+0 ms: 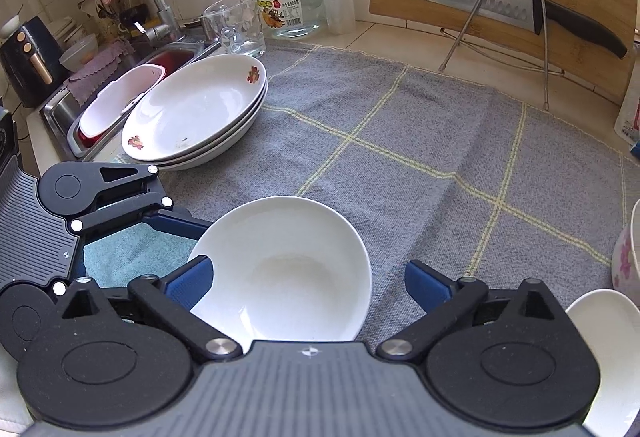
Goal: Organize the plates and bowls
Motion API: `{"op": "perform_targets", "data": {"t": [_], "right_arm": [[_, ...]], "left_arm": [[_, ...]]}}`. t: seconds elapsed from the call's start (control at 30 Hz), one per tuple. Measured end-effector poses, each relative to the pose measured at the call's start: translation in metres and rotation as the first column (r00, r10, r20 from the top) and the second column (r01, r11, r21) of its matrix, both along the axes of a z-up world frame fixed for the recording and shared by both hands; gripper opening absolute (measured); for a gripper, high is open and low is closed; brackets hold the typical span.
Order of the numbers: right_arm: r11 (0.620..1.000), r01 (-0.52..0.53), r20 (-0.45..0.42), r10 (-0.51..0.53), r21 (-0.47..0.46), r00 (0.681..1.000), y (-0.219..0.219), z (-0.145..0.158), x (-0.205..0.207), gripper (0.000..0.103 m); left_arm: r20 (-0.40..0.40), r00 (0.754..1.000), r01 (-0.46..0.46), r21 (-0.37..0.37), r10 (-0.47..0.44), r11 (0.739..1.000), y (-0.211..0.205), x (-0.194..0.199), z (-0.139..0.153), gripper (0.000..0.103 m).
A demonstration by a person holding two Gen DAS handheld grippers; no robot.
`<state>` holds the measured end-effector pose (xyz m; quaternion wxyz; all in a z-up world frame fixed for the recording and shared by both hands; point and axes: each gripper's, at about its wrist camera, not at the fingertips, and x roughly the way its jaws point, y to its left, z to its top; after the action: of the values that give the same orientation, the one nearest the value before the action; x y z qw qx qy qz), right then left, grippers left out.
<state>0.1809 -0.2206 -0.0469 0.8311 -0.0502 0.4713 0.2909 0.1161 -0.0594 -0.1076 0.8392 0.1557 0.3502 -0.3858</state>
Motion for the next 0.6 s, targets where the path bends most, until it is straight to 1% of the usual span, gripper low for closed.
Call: {"op": "perform_targets", "data": {"t": [0.13, 0.33, 0.43, 0.53, 0.6], "right_arm": [[0.998, 0.061, 0.022, -0.062, 0.014, 0.998, -0.004, 0.003, -0.003, 0.103], [0.988, 0.151, 0.061, -0.151, -0.006, 0.987, -0.008, 0.009, -0.009, 0.103], [0.979, 0.205, 0.085, -0.204, -0.010, 0.975, -0.010, 0.013, -0.015, 0.103], [0.961, 0.272, 0.121, -0.266, -0.042, 0.957, -0.014, 0.016, -0.021, 0.103], [0.947, 0.319, 0.150, -0.310, -0.041, 0.939, -0.020, 0.021, -0.027, 0.103]], "left_arm": [[0.000, 1.000, 0.019, -0.007, -0.019, 1.000, 0.004, -0.002, 0.002, 0.084], [0.010, 0.998, 0.060, -0.009, -0.060, 0.998, 0.015, -0.005, 0.008, 0.085], [0.017, 0.995, 0.097, -0.008, -0.097, 0.995, 0.023, -0.007, 0.014, 0.085], [0.046, 0.990, 0.133, -0.005, -0.133, 0.991, 0.029, -0.009, 0.022, 0.085], [0.057, 0.986, 0.156, -0.016, -0.155, 0.988, 0.031, -0.010, 0.028, 0.086]]}}
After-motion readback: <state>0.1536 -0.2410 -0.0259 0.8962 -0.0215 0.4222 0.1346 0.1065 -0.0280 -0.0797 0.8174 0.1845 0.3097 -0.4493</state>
